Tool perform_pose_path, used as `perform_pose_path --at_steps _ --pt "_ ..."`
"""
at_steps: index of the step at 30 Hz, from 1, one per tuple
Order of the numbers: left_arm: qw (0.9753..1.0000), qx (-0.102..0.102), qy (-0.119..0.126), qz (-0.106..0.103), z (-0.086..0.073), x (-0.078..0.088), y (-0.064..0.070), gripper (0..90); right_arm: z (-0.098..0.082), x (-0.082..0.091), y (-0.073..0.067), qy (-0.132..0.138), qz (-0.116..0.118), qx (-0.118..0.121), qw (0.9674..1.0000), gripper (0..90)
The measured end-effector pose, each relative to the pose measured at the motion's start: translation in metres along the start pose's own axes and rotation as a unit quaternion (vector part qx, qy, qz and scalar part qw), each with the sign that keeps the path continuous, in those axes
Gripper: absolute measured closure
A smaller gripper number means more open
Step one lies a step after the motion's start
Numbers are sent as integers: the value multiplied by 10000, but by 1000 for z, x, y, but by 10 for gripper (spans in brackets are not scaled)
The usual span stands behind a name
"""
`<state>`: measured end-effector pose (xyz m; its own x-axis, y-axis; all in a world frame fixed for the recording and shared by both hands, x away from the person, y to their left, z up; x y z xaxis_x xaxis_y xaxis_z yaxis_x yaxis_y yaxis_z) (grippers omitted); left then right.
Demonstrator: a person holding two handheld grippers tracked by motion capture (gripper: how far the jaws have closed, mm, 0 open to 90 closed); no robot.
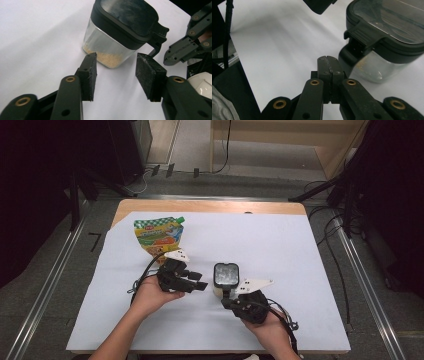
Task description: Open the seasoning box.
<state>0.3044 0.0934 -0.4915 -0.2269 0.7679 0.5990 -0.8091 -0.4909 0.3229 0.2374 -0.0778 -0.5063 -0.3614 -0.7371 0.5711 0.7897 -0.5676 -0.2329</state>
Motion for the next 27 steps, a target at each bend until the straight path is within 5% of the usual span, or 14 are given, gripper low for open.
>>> perform_pose_path --at_steps 13,27 --pt "10000 -6 32 26 0 1 -2 459 1 -16 0 42 -160 -11 9999 900" --pt "10000 -20 6 29 -1 1 -2 451 -1 -9 7 -5 -206 -90 9997 900"
Point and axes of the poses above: each handheld gripper's, and its own axes: x roughly backward along the jaws, z roughly out of its top, y roughly to its right, the point moved 6 cm from there along -x, roughly forward along the jaws, and after that the axes turned 6 degrees about y, right-handed, at the moved point
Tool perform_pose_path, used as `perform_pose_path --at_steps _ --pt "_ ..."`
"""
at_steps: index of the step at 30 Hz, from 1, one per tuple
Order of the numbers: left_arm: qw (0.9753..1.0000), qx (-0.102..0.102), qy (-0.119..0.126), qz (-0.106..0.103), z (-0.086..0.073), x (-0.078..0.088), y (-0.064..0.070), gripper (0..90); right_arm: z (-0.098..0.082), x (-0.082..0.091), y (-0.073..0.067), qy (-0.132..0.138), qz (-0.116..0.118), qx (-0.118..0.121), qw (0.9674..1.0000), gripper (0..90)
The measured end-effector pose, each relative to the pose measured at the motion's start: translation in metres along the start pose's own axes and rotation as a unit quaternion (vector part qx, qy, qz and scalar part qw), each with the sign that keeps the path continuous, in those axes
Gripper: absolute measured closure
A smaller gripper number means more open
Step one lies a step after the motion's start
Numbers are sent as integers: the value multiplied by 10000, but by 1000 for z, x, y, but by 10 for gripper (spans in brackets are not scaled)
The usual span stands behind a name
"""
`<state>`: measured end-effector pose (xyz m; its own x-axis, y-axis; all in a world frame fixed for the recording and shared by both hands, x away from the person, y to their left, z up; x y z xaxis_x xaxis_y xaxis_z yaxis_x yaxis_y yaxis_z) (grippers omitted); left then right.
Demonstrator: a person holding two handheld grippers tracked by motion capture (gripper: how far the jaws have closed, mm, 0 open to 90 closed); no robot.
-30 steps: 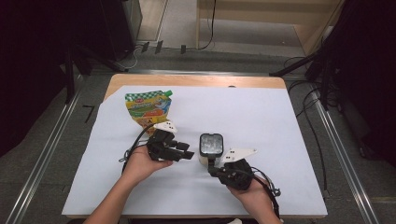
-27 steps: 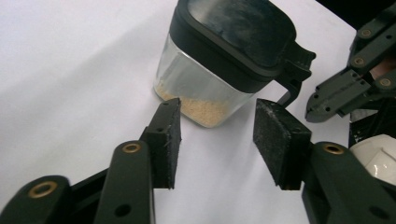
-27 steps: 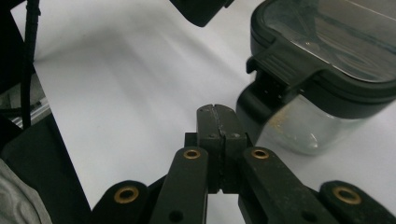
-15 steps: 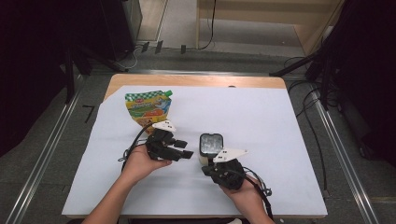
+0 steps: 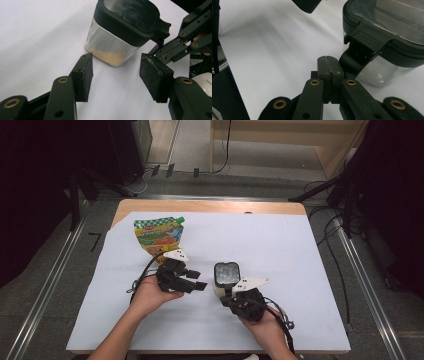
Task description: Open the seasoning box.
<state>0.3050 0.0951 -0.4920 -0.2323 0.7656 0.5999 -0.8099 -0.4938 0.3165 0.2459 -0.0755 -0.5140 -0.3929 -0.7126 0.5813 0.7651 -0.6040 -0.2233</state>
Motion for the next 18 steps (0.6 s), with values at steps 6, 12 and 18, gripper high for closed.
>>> perform_pose_path --at_steps 6,12,18 --pt "10000 -22 -35 -2 -1 -1 1 450 0 3 4 4 -35 30 10000 900" --pt "10000 -37 -34 12 -1 -1 1 450 -2 9 12 -67 -93 15 9999 900" --pt "10000 -29 -7 26 0 -1 0 451 -2 17 23 -12 -200 -111 9997 900"
Point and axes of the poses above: each handheld gripper's, and its own axes: x roughly backward along the jaws, z roughly out of its top, y roughly to its right, the point moved 6 cm from there along -x, roughly forward along the jaws, and after that the axes turned 6 degrees about y, right-handed, at the moved point
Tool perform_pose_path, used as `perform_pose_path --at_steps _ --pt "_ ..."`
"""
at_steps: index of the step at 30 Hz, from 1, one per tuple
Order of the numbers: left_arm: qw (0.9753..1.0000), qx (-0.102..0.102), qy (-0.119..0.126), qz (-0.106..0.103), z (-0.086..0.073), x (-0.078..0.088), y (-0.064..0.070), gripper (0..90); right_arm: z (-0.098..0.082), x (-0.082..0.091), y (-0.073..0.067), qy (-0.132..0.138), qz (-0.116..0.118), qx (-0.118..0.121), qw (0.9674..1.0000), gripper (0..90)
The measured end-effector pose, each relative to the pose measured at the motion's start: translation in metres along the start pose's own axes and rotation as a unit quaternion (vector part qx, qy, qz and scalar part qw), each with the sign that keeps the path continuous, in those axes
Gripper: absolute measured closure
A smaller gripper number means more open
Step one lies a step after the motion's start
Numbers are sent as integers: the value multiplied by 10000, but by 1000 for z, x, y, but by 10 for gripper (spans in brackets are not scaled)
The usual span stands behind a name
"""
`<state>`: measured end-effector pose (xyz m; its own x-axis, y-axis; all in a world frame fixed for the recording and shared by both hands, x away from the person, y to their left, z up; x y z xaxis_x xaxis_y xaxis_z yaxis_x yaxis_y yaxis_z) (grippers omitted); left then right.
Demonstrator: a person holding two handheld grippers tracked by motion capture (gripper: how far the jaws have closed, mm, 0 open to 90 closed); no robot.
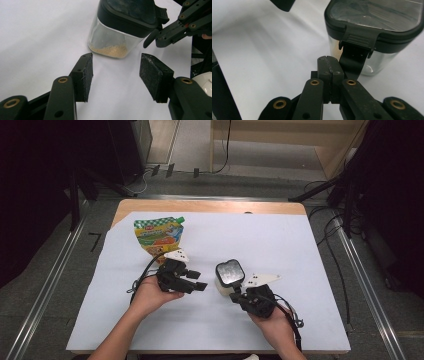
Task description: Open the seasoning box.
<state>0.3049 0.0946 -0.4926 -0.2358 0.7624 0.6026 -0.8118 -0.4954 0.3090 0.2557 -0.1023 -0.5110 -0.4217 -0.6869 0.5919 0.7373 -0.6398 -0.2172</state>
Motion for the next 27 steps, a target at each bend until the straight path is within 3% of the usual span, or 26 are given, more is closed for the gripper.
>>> perform_pose_path --at_steps 12,27 --pt "10000 -26 -44 -24 -1 -1 1 452 0 8 17 2 -126 -174 9998 900" --pt "9998 -124 -125 -49 -2 -7 3 446 -2 21 48 -63 -373 -442 9983 900"
Point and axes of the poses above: each handheld gripper's, and its own axes: x roughly backward along the jaws, z roughly out of its top, y roughly to its right, the point moved 6 cm from there along -x, roughly forward along the jaws, and after that the axes turned 6 degrees about y, right-handed, at the moved point
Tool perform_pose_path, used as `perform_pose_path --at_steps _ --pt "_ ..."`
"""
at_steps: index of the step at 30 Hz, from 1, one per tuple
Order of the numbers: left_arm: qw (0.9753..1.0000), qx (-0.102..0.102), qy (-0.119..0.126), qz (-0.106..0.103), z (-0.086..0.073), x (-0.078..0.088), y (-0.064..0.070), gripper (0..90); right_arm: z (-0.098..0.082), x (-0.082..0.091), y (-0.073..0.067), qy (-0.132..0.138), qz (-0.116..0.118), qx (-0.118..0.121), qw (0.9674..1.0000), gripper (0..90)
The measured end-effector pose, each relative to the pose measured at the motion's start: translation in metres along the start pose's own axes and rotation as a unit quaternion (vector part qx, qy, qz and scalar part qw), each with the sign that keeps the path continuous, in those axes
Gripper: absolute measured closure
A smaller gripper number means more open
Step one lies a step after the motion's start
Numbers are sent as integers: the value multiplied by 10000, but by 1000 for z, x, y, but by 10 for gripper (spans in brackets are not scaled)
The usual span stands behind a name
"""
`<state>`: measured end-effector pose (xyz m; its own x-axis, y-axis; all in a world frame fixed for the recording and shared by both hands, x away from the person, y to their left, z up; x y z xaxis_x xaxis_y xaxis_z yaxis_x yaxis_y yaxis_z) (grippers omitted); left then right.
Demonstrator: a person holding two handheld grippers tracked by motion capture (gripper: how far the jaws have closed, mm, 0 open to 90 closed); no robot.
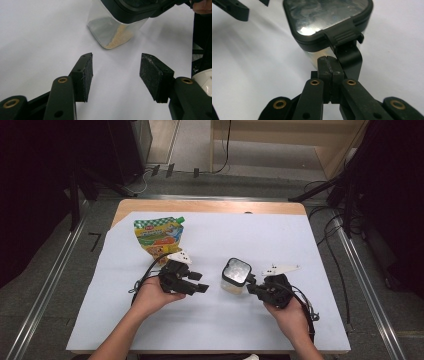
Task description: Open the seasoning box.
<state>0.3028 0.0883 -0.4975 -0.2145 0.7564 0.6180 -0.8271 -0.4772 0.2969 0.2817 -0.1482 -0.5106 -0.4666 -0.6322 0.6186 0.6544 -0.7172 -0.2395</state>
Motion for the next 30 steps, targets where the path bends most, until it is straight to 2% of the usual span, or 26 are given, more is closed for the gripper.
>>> perform_pose_path --at_steps 3,7,11,15,19,22,27,30 --pt "10000 13 33 -14 1 -1 1 441 1 2 6 -30 -50 -30 10000 900" --pt "9998 -112 136 -61 2 -3 3 424 1 5 12 -23 -88 -88 9999 900" --pt "9998 -70 141 -92 5 -8 3 428 3 7 19 0 -137 -107 9998 900" --pt "9998 -153 116 -89 8 -11 4 426 4 9 31 26 -212 -220 9995 900" --pt "9993 -244 285 -87 14 -13 6 437 8 9 42 68 -249 -309 9992 900" --pt "9991 -217 346 -79 22 -15 7 443 9 10 45 74 -255 -307 9992 900" --pt "9988 -359 294 -165 32 -20 9 426 11 18 50 179 -337 -343 9987 900" --pt "9986 -446 153 -239 36 -27 9 371 12 20 56 244 -344 -414 9983 900"
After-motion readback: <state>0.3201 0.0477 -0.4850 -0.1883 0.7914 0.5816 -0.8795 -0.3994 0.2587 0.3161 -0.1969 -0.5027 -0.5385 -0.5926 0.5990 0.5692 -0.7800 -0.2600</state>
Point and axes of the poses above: each handheld gripper's, and its own axes: x roughly backward along the jaws, z roughly out of its top, y roughly to its right, the point moved 6 cm from there along -x, roughly forward along the jaws, and after that the axes turned 6 degrees about y, right-handed, at the moved point
